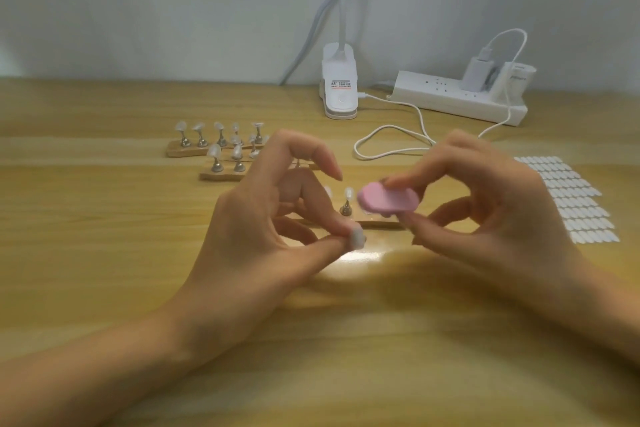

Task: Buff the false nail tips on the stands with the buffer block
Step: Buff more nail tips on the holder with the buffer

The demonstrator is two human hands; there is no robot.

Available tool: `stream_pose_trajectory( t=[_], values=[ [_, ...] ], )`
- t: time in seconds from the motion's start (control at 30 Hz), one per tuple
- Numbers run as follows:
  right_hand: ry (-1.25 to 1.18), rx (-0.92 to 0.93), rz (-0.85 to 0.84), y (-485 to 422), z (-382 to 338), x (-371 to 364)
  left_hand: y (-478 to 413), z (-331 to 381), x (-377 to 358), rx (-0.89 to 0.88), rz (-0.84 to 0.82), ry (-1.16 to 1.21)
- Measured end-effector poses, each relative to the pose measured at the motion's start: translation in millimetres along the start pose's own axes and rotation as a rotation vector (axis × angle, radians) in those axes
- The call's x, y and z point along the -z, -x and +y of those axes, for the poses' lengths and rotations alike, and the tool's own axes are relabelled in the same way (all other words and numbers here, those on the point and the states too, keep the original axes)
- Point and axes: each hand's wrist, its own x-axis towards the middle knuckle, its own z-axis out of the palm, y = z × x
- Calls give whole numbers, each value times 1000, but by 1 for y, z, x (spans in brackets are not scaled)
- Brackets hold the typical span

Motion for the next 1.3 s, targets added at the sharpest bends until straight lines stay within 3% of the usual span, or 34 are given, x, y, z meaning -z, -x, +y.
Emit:
stream_pose_trajectory(
  t=[0.13, 0.27, 0.4, 0.5, 0.6, 0.73, 0.87, 1.0, 1.1, 1.3],
  values=[
    [-51, 105, -71, 4, -4, -4, -1, 1, 0, 11, -11, 22],
    [-23, -5, 13, -1, 0, 1, -1, -1, 0, 13, -9, -4],
    [-35, 88, -76, 2, -2, -3, -1, 0, 0, 13, -32, 14],
    [-14, -29, 6, -1, 0, 2, 1, 0, 0, 13, -31, -6],
    [-44, 70, -65, 2, -3, -1, 0, 1, 0, 23, -28, 2],
    [7, -32, -9, 0, 0, 4, 0, -1, 0, 30, -31, -5],
    [-14, 66, -91, 4, -2, -2, -1, 0, 0, 45, -35, 19],
    [35, -10, 12, 1, 3, 5, 0, -1, 0, 65, -24, 14],
    [52, 141, -57, 5, 0, 0, 0, 0, -2, 50, -29, 12],
    [25, 116, 44, 2, -1, 12, 1, 2, -1, 58, -38, 71]
  ],
)
